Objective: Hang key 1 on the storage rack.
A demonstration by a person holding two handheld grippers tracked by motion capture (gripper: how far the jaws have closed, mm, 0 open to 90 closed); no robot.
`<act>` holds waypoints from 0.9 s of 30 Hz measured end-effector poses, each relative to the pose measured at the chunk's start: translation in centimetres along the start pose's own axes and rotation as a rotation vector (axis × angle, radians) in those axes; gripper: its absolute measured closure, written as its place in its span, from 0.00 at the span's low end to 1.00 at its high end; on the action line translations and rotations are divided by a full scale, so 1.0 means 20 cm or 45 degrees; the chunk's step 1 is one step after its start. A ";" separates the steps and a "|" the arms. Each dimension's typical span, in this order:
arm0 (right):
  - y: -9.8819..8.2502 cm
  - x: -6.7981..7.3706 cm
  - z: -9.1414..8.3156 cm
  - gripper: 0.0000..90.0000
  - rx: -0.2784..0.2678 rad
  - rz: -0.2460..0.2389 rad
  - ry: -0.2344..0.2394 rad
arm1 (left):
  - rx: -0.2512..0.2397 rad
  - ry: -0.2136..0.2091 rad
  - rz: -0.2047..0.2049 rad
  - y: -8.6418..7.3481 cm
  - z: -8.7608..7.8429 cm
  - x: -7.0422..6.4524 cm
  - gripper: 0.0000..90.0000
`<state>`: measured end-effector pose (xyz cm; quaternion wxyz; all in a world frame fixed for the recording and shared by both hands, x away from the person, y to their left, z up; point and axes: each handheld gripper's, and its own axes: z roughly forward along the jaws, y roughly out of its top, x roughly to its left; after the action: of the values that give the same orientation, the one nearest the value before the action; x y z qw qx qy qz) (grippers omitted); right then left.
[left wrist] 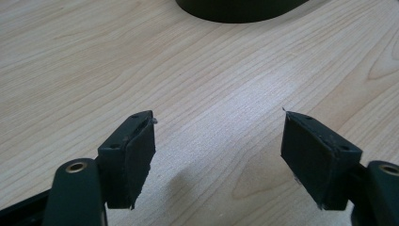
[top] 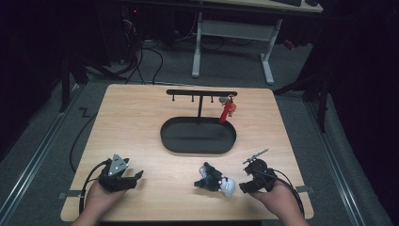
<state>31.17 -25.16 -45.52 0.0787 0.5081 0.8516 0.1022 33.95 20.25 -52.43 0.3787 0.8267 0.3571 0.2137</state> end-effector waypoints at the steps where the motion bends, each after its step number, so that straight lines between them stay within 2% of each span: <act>1: 0.00 0.00 0.00 0.38 0.005 0.002 0.004 | 0.000 -0.001 0.001 0.00 0.00 0.00 0.30; 6: 0.00 0.03 -0.02 0.33 0.004 -0.013 0.027 | 0.003 -0.005 0.001 0.00 0.00 0.00 0.30; 12: 0.02 0.09 -0.01 0.21 0.026 -0.075 0.051 | 0.003 -0.009 0.002 0.00 0.00 0.00 0.30; 20: 0.06 0.13 0.02 0.21 0.011 -0.113 0.085 | 0.011 -0.012 0.006 0.00 0.00 0.00 0.30; 21: 0.06 0.14 0.03 0.21 0.021 -0.091 0.090 | 0.012 -0.011 0.006 0.00 0.00 0.00 0.30; 25: 0.07 0.17 0.06 0.21 0.018 -0.151 0.103 | 0.013 -0.014 0.007 0.00 0.01 -0.01 0.30; 26: 0.08 0.19 0.07 0.21 0.033 -0.121 0.110 | 0.014 -0.014 0.008 0.00 0.01 -0.01 0.30; 27: 0.08 0.20 0.07 0.21 0.038 -0.120 0.110 | 0.013 -0.015 0.009 0.00 0.01 -0.01 0.30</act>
<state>30.96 -20.74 -46.61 0.0389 0.4636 0.8787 0.1075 33.99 20.05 -52.52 0.3758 0.8312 0.3530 0.2082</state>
